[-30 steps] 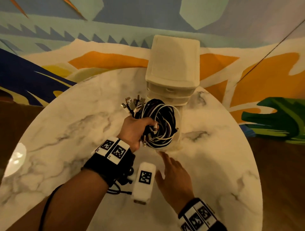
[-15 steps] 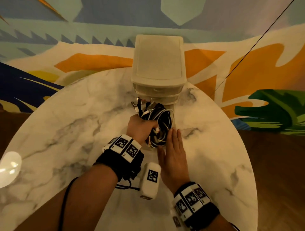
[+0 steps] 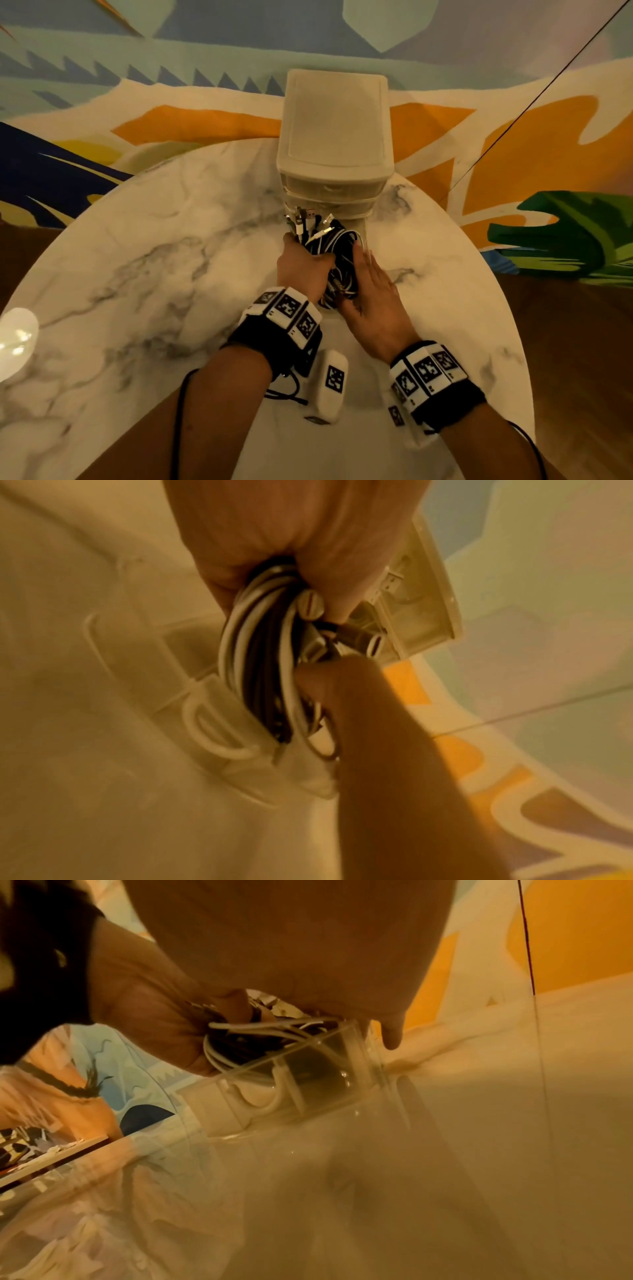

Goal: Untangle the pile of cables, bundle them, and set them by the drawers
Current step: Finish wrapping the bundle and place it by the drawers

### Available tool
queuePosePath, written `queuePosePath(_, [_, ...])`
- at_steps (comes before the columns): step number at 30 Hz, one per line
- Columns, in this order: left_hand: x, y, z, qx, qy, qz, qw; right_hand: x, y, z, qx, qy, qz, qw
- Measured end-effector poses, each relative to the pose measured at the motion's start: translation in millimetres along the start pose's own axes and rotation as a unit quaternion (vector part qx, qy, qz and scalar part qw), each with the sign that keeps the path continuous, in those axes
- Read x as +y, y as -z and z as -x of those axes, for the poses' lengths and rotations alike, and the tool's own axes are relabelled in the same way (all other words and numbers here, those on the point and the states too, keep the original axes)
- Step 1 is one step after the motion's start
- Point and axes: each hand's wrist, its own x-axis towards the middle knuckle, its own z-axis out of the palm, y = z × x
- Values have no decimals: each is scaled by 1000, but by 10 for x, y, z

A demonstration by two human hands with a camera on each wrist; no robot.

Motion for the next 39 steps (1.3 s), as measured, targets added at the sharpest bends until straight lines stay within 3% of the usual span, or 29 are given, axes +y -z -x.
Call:
queuePosePath(2, [-7,-16,18,3,-21,-15,1000,33,15,-16,6,23,-21,999])
queuePosePath(5, [-14,-22,-17,-43,-48,-21,998,75,21,-31,-1,49,-59,997])
queuePosePath(8, [-47,-46,-101,-85,-29,-30,996,78,31,-14,-14,41,-69,997])
queuePosePath(12, [-112,-129,-154,-70,-14,6,997,27,141,-29,-38,3,-26,999])
queuePosePath(15, [-146,-188,-147,-52,-4,24,998,-102,226,-53,50,-16,53,997])
queuePosePath(18, [-160,-193,-135,-46,-3,38,998,-198,313,-120,146,68,-11,987])
queuePosePath(22, [-203,-187,-95,-55,-42,5,998,-312,301,-398,56,185,21,981])
queuePosePath(25, [-143,-176,-3,14,-39,27,999,-344,272,-585,-9,145,28,989])
queuePosePath(27, [-138,-201,40,26,-58,42,997,-310,292,-662,-23,127,46,991])
queuePosePath(31, [-275,-286,3,22,-147,26,989,-315,290,-779,-7,150,142,978])
queuePosePath(34, [-315,-338,-52,32,-158,36,986,-355,286,-804,-12,146,165,975])
queuePosePath(36, [-294,-295,-52,34,-172,28,984,-361,279,-799,4,145,130,981])
queuePosePath(39, [-244,-212,-39,1,-178,-21,984,-395,238,-769,96,199,41,974])
